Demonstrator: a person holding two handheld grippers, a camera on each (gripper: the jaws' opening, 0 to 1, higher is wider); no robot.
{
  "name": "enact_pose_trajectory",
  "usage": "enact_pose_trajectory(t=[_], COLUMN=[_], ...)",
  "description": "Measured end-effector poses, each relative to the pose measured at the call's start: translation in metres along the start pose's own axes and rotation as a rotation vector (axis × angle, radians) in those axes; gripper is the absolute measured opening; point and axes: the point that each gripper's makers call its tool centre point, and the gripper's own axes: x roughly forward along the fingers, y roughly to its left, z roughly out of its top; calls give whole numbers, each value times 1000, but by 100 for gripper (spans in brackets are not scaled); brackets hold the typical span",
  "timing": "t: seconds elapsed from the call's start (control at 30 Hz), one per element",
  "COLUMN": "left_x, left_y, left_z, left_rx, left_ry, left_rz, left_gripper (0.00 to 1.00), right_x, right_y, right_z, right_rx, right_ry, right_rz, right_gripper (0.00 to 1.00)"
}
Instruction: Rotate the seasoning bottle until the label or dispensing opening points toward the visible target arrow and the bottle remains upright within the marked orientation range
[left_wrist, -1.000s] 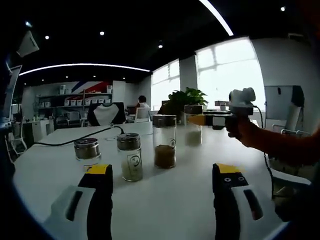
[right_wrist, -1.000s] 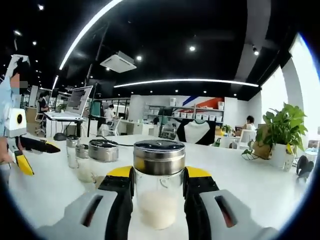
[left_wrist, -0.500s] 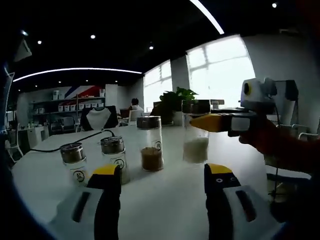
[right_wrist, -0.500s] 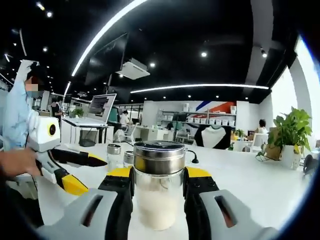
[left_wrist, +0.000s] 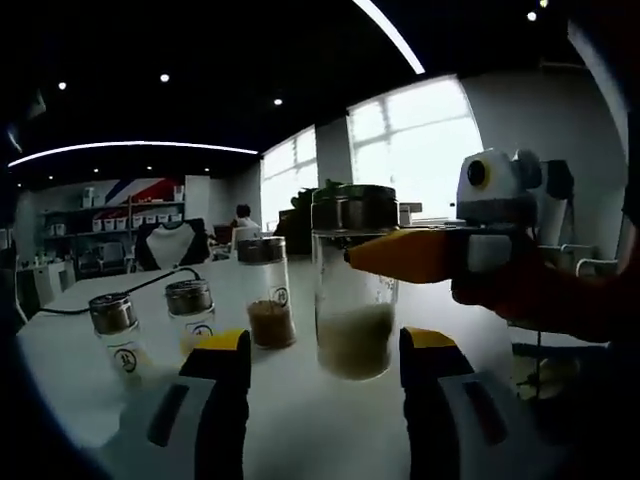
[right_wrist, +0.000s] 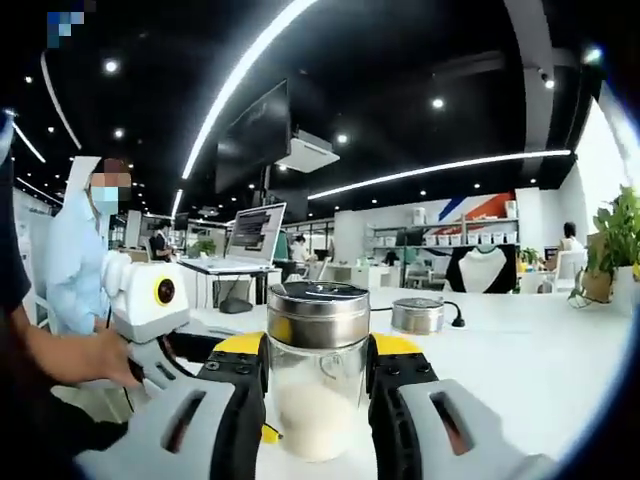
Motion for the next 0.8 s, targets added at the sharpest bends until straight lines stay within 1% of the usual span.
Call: enact_pose_trajectory(t=[0.03,0.07,0.13,0.17,0.2,0.27,0.33,0.4,0.43,0.47,0.53,0.57,0.6,0.63,0.67,0.7,0.8], left_x=[0,1,2,2,1,1,0,0,0,0,0,0,0,0,0,0,-1], left_y=[-2,-6,-11,-13,-17,-18,-20,-23,-24,-28,-30,-30,-28,-21,-21,-20,-12], left_z=[-2,-4,-7,-7,-4,-2,-2,-6,-9,-10,-8,-8,-8,-7,-7,-8,-3], left_rx=[-1,14,32,27,-15,-52,-50,-32,-23,-11,1,5,33,65,68,66,92], left_ry=[9,16,33,33,24,7,7,29,42,47,43,47,60,63,66,81,69], left_rz=[-11,-35,-64,-73,-101,-119,-136,-146,-152,-165,-168,-166,-144,-100,-93,-78,-7], left_gripper=[63,63,60,59,57,55,53,52,49,48,46,47,46,46,46,46,46], right_x=[0,1,0,-1,-2,-4,-3,-2,-1,0,2,3,4,4,5,6,9], right_y=[2,4,10,14,19,26,29,37,40,44,48,48,48,48,47,48,51], right_z=[0,-1,0,1,4,6,8,10,10,9,8,8,8,8,9,8,13], right_rx=[0,13,26,29,51,73,69,62,58,55,40,37,34,28,14,1,-103], right_ry=[1,3,-11,-18,-29,-43,-50,-50,-49,-48,-48,-50,-51,-56,-63,-60,-81], right_rz=[9,26,68,94,133,177,188,209,219,228,239,237,235,233,230,225,217], right_gripper=[36,36,36,36,36,36,36,36,36,36,36,36,36,36,36,36,36])
